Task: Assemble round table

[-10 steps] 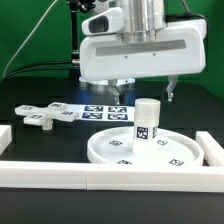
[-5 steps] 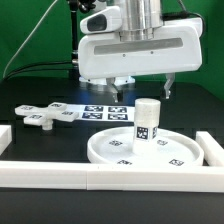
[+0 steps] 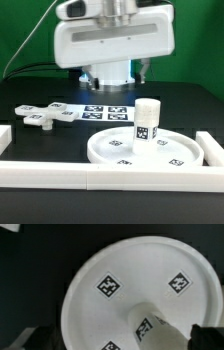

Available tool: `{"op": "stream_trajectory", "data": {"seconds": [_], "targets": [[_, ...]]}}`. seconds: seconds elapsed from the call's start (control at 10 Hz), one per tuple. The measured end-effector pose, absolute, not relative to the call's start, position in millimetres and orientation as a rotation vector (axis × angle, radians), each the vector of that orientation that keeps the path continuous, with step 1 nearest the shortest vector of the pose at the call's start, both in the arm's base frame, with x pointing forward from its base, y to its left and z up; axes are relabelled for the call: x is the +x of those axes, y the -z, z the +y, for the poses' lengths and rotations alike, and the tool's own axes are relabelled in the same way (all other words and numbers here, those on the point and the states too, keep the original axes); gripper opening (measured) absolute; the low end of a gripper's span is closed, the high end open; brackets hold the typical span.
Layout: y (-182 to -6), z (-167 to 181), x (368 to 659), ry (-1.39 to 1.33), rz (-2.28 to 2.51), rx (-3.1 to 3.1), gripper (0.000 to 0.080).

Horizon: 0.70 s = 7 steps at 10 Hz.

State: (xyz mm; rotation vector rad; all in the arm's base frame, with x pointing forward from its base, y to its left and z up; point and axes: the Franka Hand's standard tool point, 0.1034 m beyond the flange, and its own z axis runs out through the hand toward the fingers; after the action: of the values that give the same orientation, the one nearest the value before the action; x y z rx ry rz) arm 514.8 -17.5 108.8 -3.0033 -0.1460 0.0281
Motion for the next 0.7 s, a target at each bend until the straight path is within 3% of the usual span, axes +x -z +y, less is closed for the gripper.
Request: {"op": "stream_trajectory", "data": {"seconds": [0.2,0.5,0.7], "targets": [[-108.2,-19,514,-0.028,-0.185,-3.001,0.0649],[-100.5,-81,500,0.012,-0.354,-3.024,0.0649],[-97.6,-104,495,0.022,-0.401,-3.027,0.0649]]}}
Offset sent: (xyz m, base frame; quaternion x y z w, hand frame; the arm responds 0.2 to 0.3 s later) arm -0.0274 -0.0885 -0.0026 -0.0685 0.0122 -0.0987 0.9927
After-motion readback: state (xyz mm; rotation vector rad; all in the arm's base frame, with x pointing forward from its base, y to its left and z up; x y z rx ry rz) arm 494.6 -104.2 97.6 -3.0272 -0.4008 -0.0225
